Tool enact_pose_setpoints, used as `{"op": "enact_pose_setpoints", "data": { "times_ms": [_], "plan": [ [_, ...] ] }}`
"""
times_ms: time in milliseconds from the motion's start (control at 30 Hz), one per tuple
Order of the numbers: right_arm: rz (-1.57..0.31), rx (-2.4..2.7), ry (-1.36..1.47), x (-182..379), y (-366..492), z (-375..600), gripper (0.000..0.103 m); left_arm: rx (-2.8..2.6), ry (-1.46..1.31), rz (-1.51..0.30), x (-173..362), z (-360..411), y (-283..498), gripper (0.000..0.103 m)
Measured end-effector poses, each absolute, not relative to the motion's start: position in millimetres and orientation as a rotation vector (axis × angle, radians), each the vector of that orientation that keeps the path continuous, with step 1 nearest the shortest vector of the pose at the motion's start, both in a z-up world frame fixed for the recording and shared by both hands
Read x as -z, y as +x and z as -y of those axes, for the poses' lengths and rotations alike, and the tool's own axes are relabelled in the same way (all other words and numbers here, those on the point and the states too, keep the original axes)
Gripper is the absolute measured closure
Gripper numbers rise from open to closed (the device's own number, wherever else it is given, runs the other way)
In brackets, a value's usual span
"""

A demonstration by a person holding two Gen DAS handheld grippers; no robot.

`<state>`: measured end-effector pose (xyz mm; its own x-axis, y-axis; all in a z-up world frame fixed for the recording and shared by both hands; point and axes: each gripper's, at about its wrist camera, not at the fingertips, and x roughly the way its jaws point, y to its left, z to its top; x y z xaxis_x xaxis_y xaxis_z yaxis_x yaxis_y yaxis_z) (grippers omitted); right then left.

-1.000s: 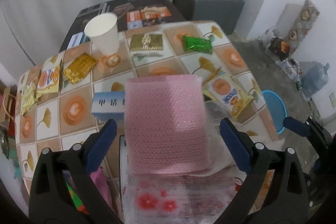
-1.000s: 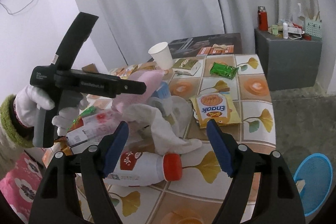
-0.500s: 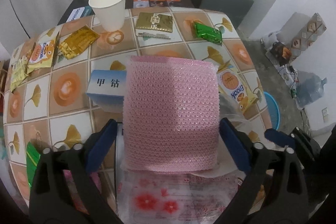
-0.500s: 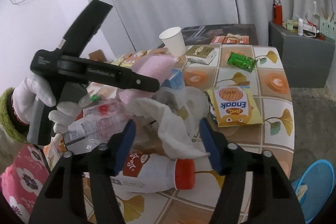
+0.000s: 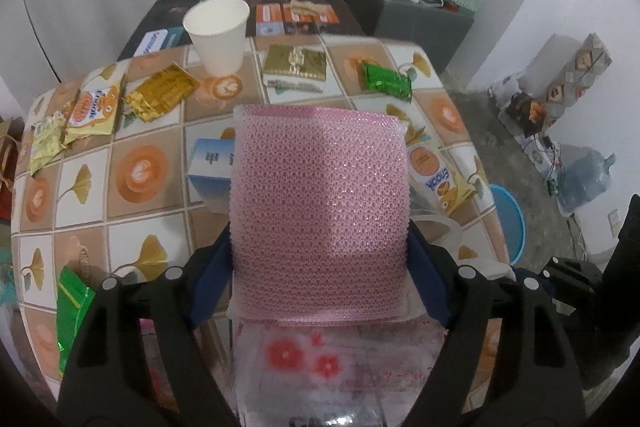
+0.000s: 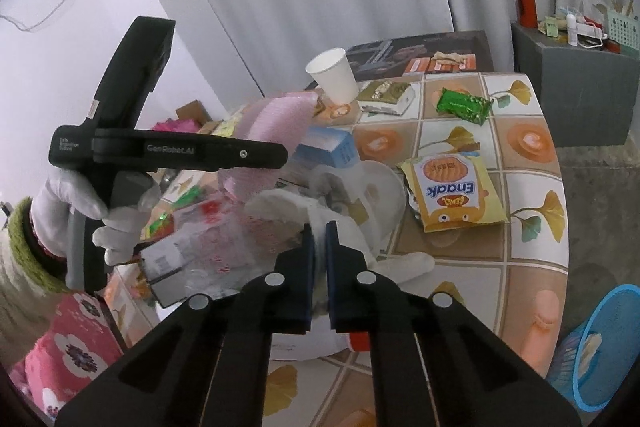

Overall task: Collect trash
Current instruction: 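Grasp the pink mesh sponge with the left tool while the right tool grasps white tissue, then carry sponge and tissue over the blue wastebasket and open both tools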

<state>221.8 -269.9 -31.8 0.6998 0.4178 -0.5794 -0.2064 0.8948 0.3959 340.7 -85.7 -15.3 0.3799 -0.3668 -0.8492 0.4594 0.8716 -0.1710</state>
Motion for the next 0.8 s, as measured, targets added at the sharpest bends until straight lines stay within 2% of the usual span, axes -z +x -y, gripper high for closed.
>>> {"op": "enact_pose_setpoints", "data": {
  "times_ms": [433,800],
  "plan": [
    [-0.590,-0.318,0.293,-20,197,273,0.098,0.540,0.028,-0.899,-42,59,313,0.028],
    [-0.495,-0.263,0.340,-55,171,299,0.098,0.552,-0.019,-0.847,-69,44,289,0.028]
  ]
}}
